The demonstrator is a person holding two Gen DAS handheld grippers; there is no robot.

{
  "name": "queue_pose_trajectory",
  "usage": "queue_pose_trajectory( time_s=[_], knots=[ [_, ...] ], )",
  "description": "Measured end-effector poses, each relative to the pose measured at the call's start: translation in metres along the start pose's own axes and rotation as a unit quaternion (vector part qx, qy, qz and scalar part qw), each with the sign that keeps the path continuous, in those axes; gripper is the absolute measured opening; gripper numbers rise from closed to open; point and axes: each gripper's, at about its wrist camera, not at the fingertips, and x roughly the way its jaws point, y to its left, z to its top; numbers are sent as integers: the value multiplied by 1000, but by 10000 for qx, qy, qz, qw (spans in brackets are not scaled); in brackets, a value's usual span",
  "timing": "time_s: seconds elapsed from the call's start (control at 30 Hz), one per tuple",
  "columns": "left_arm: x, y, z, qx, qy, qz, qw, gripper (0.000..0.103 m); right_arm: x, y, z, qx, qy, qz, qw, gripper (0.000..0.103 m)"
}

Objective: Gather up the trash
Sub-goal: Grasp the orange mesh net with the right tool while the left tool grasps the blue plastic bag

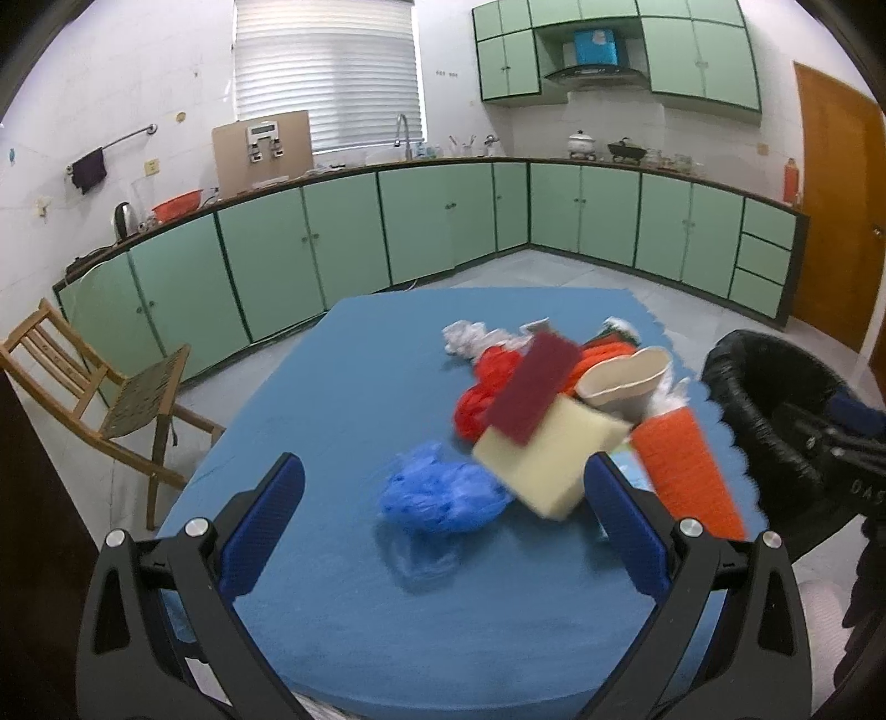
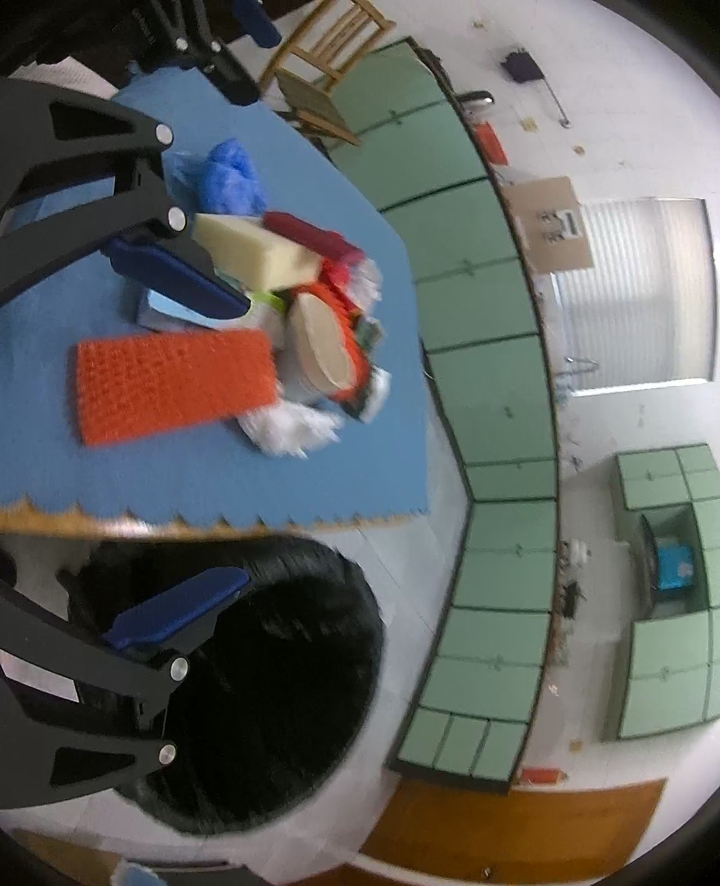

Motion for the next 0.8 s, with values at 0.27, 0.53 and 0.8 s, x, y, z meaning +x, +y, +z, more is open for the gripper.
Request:
queue_pose_trajectory(
  time_s=[0.27,0.53,0.8],
  knots=[
    [36,11,-17,-88,351,-17,9993,98,49,15,-26,-101,488,114,9987,78],
    [67,13,-24,-159,649,-51,9977,85,83,15,-36,-37,944,180,9954,67],
    [89,16,-24,-146,846,-1,9963,85,87,14,-35,-3,1286,704,9892,16]
  ],
)
